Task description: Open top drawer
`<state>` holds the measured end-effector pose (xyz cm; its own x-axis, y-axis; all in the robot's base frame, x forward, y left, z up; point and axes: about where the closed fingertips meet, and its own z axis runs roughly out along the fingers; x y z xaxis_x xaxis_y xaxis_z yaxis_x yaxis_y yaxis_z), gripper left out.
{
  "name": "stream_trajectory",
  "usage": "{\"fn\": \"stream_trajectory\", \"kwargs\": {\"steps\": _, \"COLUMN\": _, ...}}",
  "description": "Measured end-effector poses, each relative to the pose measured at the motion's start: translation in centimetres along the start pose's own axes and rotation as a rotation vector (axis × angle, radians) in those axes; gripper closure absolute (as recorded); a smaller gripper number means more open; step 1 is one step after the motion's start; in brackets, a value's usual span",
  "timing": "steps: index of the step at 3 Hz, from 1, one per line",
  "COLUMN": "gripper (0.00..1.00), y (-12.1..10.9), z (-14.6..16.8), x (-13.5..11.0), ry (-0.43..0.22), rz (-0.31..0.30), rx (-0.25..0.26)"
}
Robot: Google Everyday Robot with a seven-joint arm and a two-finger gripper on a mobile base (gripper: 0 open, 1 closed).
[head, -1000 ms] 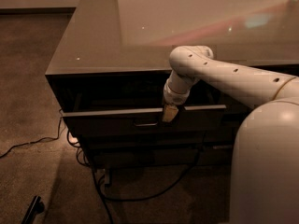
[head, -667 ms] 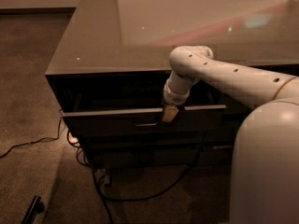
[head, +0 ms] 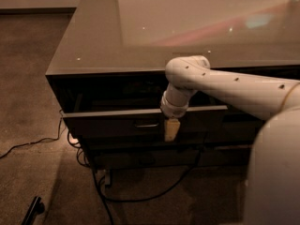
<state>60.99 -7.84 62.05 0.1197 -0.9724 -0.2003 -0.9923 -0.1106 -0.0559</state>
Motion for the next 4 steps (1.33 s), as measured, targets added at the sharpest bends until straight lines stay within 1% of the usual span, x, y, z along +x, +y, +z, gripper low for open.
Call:
{"fn": "stream_trajectory", "kwargs": {"steps": 1, "gripper": 0.0, "y": 3.4, "z": 0.2, "x": 0.8, "ry": 0.05, "rz": -0.024, "rx": -0.02}}
{"fn": "stream_trajectory", "kwargs": {"steps": 2, "gripper": 0.19, "y": 4.4, "z": -0.1, "x": 1.0, "ry": 0.075, "rz": -0.027, "rx": -0.021}}
{"fn": "stream_trajectory", "kwargs": {"steps": 3, "gripper": 0.42, "y": 4.4, "z": -0.3, "x": 1.0, "ry": 0.075, "rz": -0.027, "rx": -0.021}}
{"fn": "stream_trajectory", "kwargs": {"steps": 4, "gripper": 0.64, "y": 6.2, "z": -0.8, "x": 1.6, "ry": 0.103, "rz": -0.012, "rx": -0.009}}
